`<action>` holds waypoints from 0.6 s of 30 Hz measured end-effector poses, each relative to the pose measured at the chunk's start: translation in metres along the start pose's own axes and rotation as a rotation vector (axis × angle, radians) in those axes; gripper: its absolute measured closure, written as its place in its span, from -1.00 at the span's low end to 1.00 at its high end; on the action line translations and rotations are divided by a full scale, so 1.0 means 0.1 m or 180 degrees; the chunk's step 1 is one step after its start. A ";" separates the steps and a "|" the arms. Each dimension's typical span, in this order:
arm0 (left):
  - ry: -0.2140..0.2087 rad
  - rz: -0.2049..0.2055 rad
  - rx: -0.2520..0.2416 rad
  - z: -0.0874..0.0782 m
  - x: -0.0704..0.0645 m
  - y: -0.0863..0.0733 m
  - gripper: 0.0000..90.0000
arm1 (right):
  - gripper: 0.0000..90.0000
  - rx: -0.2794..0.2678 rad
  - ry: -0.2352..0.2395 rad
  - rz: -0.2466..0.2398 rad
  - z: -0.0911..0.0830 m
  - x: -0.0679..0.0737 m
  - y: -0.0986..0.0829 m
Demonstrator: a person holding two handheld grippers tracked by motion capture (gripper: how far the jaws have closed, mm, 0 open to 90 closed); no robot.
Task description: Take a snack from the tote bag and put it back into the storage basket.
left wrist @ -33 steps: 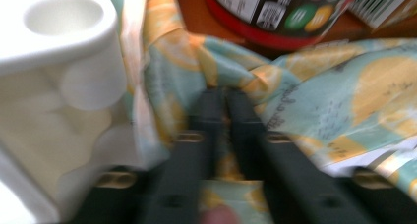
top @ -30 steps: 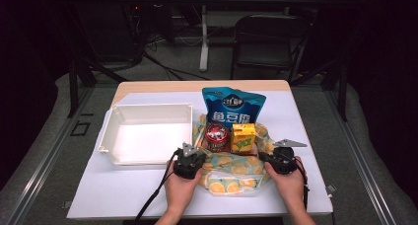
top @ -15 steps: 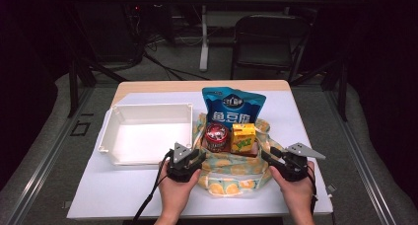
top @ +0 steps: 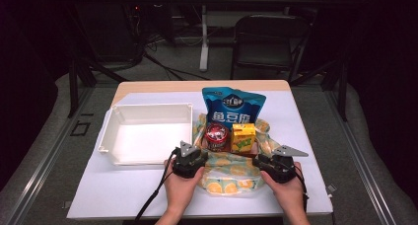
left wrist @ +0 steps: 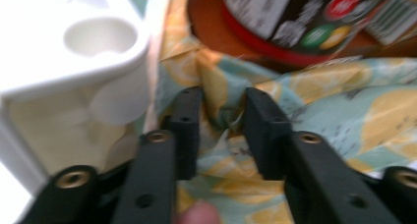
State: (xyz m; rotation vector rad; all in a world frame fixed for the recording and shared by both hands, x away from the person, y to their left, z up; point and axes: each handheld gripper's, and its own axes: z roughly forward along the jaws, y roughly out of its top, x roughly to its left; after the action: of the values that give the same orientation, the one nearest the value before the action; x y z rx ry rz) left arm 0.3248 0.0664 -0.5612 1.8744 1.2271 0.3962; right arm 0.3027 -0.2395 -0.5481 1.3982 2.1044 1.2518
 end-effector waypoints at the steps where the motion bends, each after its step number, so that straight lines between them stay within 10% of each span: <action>1: -0.0091 -0.0065 0.0064 0.01 0.03 -0.01 0.73 | 0.73 0.0087 -0.0053 -0.0030 0.01 -0.01 -0.01; 9: -0.0115 -0.0032 0.0139 -0.01 0.00 0.01 0.95 | 0.99 0.0420 -0.0098 0.0012 0.11 -0.09 -0.06; 18: 0.0023 0.0118 -0.0267 -0.24 -0.13 0.19 0.36 | 0.97 0.0386 -0.0088 0.0013 0.10 -0.07 -0.06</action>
State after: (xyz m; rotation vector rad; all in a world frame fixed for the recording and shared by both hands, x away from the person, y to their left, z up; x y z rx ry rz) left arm 0.3147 0.0631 -0.5300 1.8276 1.1643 0.4681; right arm 0.3089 -0.2417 -0.5598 1.4615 2.1922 1.1162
